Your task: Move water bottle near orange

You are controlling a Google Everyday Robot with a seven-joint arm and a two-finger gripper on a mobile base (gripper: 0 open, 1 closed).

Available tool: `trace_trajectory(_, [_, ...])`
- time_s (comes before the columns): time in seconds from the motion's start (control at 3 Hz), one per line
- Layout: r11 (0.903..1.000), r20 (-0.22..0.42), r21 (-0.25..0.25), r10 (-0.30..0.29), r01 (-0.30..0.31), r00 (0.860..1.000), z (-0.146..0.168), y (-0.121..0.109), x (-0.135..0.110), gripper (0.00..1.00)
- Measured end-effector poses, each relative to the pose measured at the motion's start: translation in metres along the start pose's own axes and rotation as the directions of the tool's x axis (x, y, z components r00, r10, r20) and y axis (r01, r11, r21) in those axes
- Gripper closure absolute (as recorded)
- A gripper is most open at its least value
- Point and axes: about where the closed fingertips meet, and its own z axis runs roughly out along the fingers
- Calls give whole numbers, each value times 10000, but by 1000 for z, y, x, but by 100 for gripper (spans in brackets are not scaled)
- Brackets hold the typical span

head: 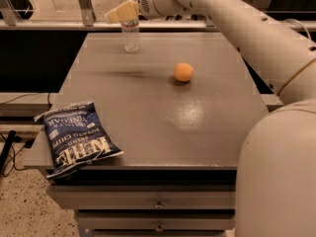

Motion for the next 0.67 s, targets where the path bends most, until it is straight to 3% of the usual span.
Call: trace_trajectory(0.67, [9971, -127, 218, 738, -735, 9972, 36, -29, 5, 0])
